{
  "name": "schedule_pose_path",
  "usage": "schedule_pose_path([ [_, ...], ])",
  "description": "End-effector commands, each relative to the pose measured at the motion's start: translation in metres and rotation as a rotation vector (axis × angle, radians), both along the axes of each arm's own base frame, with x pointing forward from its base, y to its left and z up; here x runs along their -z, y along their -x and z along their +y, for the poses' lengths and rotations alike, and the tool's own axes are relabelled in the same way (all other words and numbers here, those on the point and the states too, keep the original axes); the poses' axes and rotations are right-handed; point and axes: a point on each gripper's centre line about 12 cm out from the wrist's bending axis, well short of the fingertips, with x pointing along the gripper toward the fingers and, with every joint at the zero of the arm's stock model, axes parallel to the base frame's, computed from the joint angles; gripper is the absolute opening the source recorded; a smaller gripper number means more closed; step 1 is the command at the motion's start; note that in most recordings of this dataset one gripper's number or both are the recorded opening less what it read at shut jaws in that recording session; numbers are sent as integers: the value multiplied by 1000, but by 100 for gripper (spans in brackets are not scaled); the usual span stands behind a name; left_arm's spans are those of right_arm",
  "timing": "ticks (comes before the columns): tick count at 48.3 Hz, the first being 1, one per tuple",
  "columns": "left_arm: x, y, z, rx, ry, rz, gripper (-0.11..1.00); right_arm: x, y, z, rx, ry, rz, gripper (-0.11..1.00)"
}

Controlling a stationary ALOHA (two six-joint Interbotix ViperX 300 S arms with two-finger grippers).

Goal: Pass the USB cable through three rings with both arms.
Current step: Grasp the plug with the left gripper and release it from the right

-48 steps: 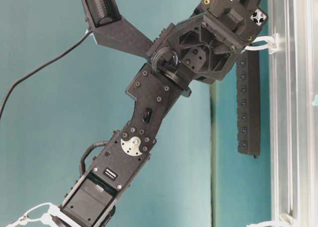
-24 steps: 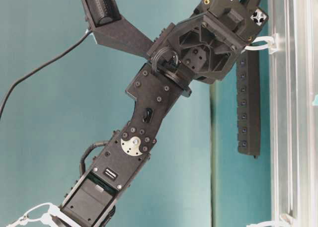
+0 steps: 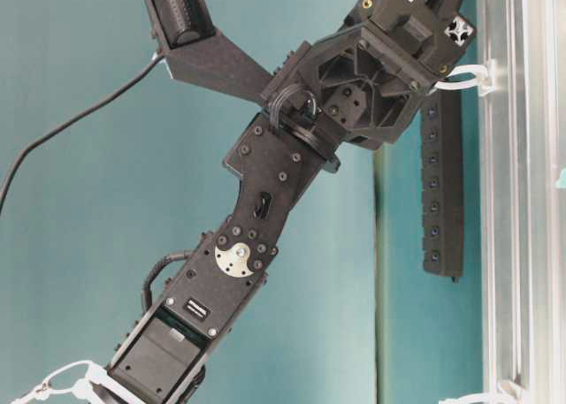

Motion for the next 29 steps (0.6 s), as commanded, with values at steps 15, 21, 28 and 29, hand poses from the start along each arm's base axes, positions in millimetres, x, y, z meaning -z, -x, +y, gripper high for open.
schedule_pose_path([
  [15, -8, 0, 4, -5, -4, -3, 25, -7, 3, -1, 15, -4, 5, 81],
  [21, -9, 3, 4, 5, -20, 19, 25, -14, 1, -1, 15, -1, -19, 78],
  [28, -13, 7, 4, 33, -63, 45, 25, -24, -2, -1, 11, 4, -50, 78],
  [29, -14, 7, 4, 35, -67, 45, 25, -25, -2, -1, 11, 4, -51, 78],
])
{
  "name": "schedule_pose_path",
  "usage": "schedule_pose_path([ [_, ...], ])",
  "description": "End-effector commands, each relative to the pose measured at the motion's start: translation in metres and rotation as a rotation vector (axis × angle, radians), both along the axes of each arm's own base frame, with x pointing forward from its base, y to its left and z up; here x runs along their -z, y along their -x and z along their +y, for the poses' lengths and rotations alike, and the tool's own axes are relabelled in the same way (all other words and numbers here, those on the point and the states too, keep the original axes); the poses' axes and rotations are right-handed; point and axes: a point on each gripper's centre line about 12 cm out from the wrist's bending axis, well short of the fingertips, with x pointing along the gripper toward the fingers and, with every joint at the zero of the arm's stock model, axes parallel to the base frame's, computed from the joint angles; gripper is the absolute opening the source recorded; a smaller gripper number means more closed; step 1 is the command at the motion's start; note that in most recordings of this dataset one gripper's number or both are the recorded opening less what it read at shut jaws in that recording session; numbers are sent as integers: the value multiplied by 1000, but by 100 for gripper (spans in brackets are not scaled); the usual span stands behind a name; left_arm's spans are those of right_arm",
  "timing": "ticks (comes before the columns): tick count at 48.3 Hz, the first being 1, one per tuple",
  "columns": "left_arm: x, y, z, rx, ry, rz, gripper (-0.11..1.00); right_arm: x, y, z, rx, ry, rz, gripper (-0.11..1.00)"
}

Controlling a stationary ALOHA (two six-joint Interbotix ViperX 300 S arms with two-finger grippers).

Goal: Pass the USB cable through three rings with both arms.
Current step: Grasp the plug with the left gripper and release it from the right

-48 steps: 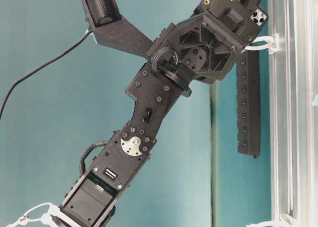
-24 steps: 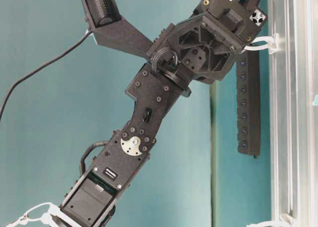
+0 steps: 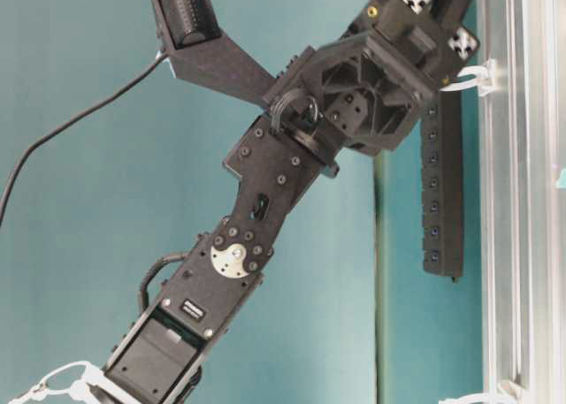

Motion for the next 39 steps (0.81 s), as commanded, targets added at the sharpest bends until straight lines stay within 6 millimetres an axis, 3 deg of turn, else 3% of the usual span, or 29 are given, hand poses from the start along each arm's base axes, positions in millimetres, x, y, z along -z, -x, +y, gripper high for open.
schedule_pose_path([
  [1, -16, 1, 2, 7, -16, -22, 25, -13, -6, -1, 7, 1, -43, 78],
  [39, -43, 9, 5, 2, -19, -62, 25, -20, -34, -7, -15, 41, -74, 77],
])
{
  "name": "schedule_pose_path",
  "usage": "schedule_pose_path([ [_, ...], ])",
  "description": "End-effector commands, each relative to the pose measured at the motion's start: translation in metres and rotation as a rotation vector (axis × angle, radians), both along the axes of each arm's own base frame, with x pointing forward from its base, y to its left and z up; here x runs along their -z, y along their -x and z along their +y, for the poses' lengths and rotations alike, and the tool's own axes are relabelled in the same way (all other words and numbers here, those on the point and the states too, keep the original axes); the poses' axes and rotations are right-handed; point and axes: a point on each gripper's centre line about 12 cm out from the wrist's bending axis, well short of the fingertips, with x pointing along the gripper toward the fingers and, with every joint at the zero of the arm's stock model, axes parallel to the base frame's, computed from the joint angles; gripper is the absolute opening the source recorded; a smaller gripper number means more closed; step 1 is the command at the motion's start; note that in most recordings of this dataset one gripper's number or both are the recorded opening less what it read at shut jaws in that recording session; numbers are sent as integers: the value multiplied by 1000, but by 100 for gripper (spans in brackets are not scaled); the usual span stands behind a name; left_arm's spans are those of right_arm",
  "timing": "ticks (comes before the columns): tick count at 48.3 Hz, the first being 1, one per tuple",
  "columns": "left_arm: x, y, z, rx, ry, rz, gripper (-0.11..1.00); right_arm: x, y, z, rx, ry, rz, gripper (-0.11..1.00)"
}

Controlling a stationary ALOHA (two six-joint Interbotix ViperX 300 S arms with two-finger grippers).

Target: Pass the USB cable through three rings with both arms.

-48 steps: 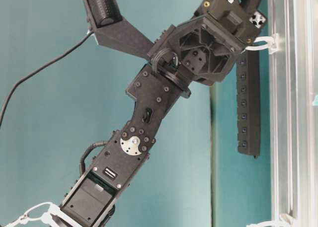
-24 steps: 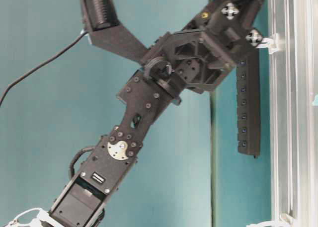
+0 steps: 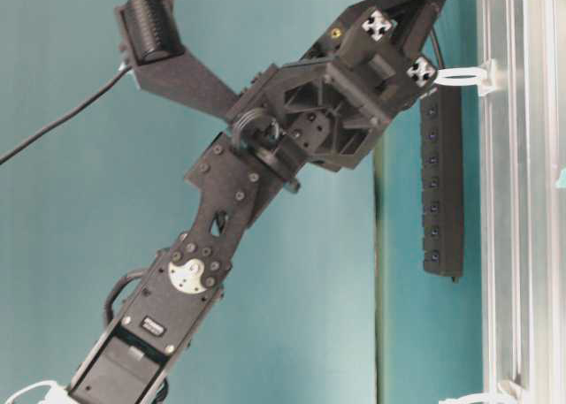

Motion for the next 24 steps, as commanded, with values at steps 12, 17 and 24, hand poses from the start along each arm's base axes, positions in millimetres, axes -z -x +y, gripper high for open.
schedule_pose_path([
  [12, -25, 2, -1, 3, -5, -44, 25, -6, -12, -3, 4, 5, -29, 69],
  [17, -28, 2, -1, 5, -8, -47, 25, -6, -13, -3, 4, 5, -30, 56],
  [24, -28, 2, -1, 6, -9, -47, 25, -6, -13, -3, 2, 5, -32, 33],
])
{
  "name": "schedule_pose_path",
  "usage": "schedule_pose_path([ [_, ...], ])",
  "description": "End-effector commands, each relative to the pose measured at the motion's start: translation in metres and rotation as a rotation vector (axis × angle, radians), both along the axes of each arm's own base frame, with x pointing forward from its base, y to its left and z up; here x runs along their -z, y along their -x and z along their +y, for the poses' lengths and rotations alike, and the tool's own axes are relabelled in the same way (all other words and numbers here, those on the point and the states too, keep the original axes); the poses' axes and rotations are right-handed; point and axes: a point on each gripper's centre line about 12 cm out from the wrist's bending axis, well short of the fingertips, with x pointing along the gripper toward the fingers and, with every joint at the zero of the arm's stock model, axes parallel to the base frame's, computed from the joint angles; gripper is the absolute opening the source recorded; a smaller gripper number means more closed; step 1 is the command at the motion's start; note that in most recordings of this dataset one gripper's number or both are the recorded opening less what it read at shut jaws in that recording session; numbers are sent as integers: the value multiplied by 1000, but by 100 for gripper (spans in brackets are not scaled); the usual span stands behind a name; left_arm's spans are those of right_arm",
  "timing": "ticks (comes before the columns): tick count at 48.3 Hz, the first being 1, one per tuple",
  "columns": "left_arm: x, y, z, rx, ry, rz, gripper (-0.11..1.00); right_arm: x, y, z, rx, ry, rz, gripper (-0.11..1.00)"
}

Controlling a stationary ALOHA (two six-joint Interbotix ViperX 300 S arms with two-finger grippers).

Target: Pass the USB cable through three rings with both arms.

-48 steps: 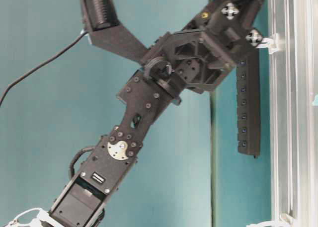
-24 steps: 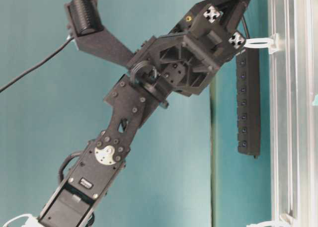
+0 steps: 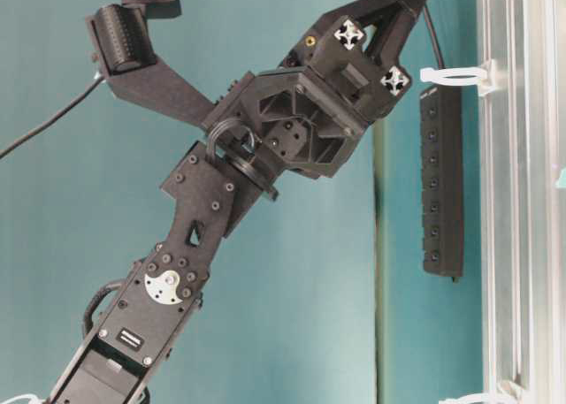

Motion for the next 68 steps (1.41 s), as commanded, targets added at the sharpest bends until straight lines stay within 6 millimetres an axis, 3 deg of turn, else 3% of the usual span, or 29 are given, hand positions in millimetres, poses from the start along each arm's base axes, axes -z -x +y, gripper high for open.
schedule_pose_path([
  [1, -17, -1, 0, 2, -6, -37, 25, -7, -6, -1, -1, 3, -29, 30],
  [10, -17, -1, 0, 2, -6, -38, 25, -7, -6, -1, -2, 3, -37, 6],
  [19, -17, -1, 0, 4, -8, -38, 25, -10, -11, 0, -10, 3, -82, -4],
  [63, -16, 2, 2, -5, -1, -51, 25, -6, -9, 0, -43, 24, -46, -5],
  [65, -16, 3, 3, -9, 3, -49, 30, -6, -9, 0, -45, 24, -46, -5],
  [68, -16, 3, 3, -7, 0, -48, 47, -5, -9, 0, -44, 25, -43, -5],
])
